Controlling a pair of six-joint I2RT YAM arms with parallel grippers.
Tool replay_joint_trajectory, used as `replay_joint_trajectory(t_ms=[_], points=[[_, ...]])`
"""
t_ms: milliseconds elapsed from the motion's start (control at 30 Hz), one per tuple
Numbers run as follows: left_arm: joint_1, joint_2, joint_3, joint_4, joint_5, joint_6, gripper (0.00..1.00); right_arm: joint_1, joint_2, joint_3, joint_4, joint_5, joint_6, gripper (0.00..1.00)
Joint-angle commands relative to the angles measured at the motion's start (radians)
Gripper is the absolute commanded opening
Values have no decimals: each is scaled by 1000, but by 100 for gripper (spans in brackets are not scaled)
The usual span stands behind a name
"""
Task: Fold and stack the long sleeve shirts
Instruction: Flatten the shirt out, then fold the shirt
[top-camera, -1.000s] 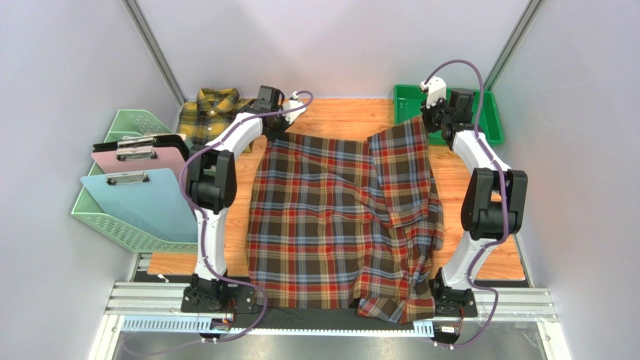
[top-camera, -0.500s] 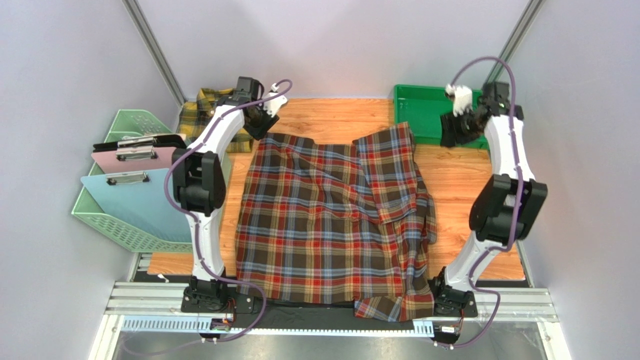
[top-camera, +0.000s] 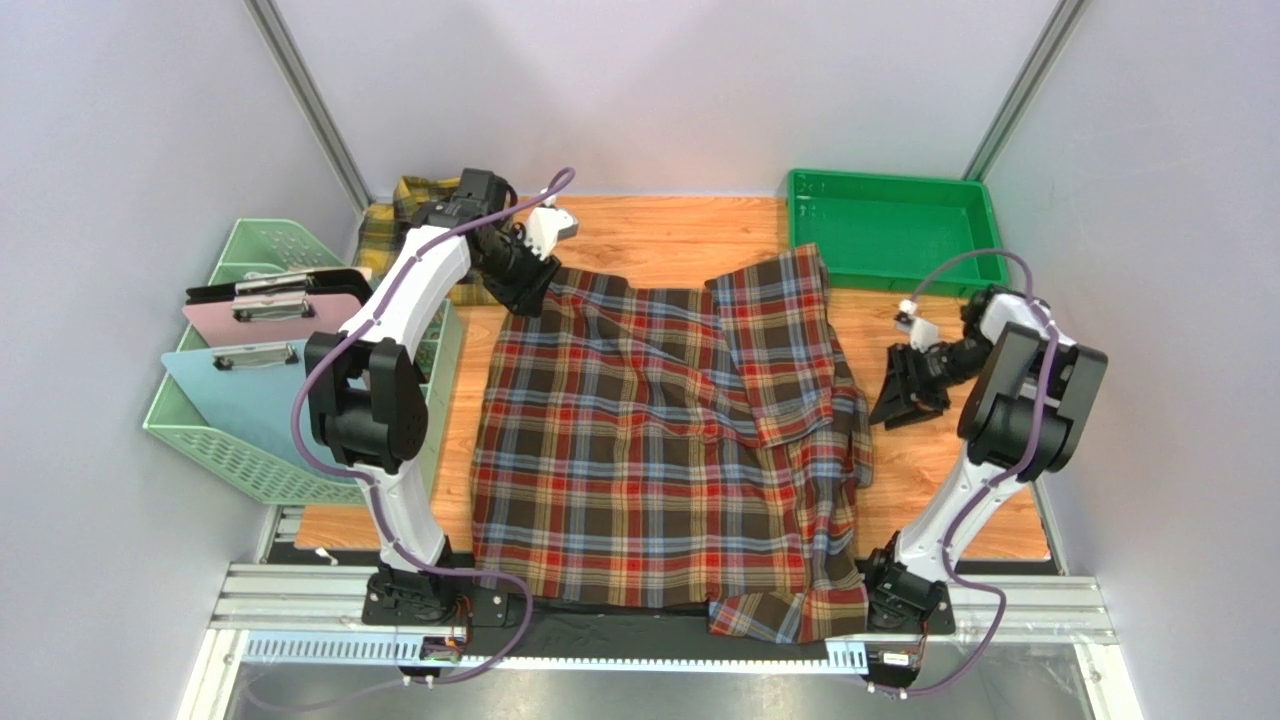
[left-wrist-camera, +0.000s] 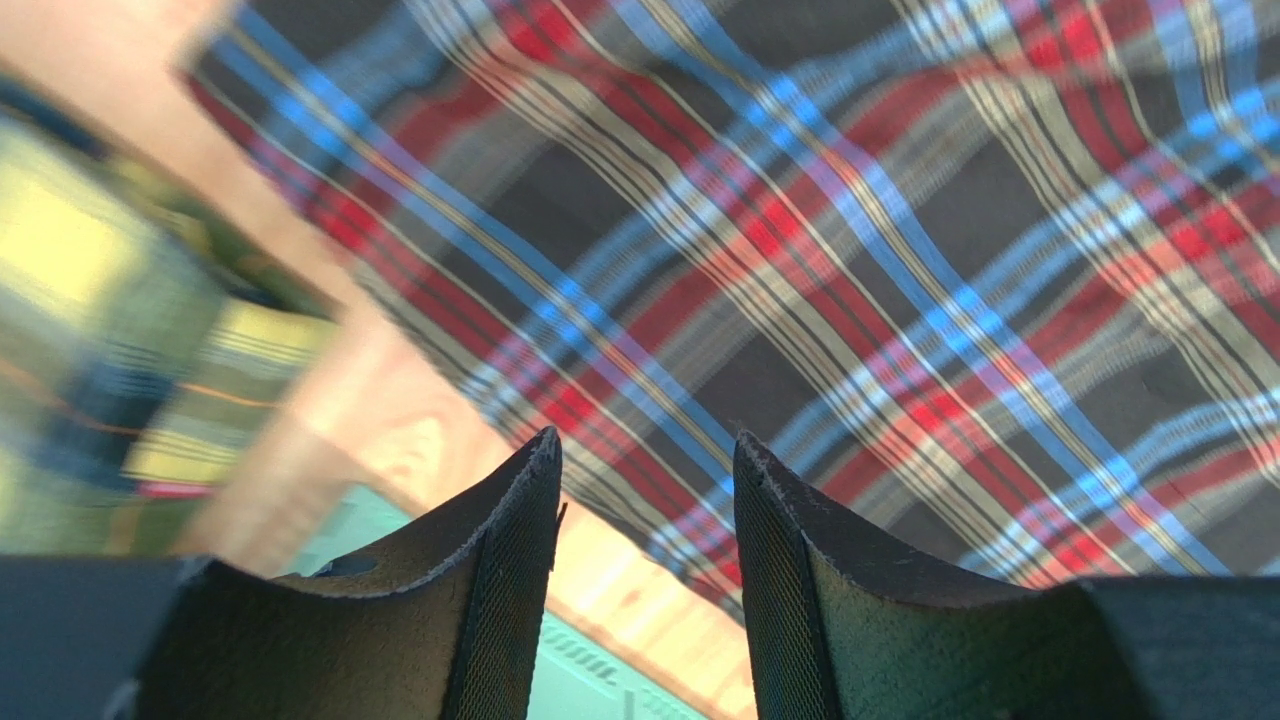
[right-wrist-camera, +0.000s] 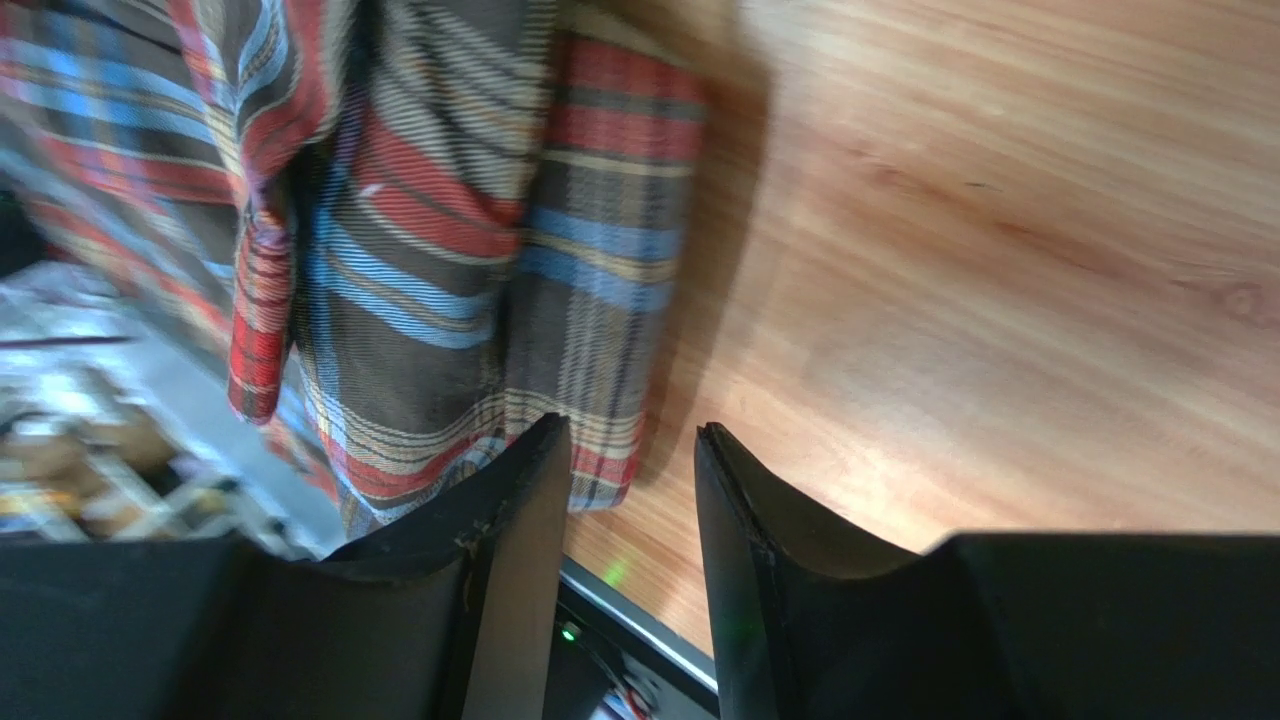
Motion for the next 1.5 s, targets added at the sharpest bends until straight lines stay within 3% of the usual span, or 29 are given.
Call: replay_joint_trajectory(t_ms=[0, 167, 433, 533, 567, 633, 767, 867, 967, 1033, 1067, 1167, 1333, 1467], points=[[1, -53, -45, -30, 46, -1, 52, -99, 94, 47, -43, -248, -79, 41], [1, -83, -105, -21, 20, 28, 52, -104, 149, 30, -49, -345, -124, 46], [1, -73, -86, -31, 20, 18, 51, -107, 222, 11, 5, -397, -96, 45], [1, -45, -63, -50, 26, 12, 51, -115, 234, 21, -7, -411, -113, 26], [1, -41, -54, -54, 29, 12, 51, -124, 228, 22, -12, -406, -113, 12], [1, -28, -37, -74, 48, 10, 51, -144, 196, 22, -18, -373, -101, 0], [-24, -17, -45, -108, 77, 16, 51, -199, 81, 34, 43, -210, -12, 0], [-62, -22, -100, -103, 52, 16, 51, -207, -33, 37, 129, 12, 18, 0], [-79, -19, -160, -59, -3, -25, 48, -184, -64, 57, 137, 91, 14, 0], [-79, -1, -175, -44, -12, -42, 47, -161, -45, 99, 58, 103, -4, 14], [-79, 8, -174, -47, -18, -47, 46, -144, -45, 109, 31, 100, -6, 38], [-79, 12, -161, -48, -12, -44, 46, -139, -86, 151, -23, 79, -4, 58], [-71, 10, -92, -50, 22, -45, 47, -109, -134, 215, -101, -16, 28, 59], [-56, 51, -13, -31, 51, -47, 50, -15, -128, 133, -80, -99, 116, 57]])
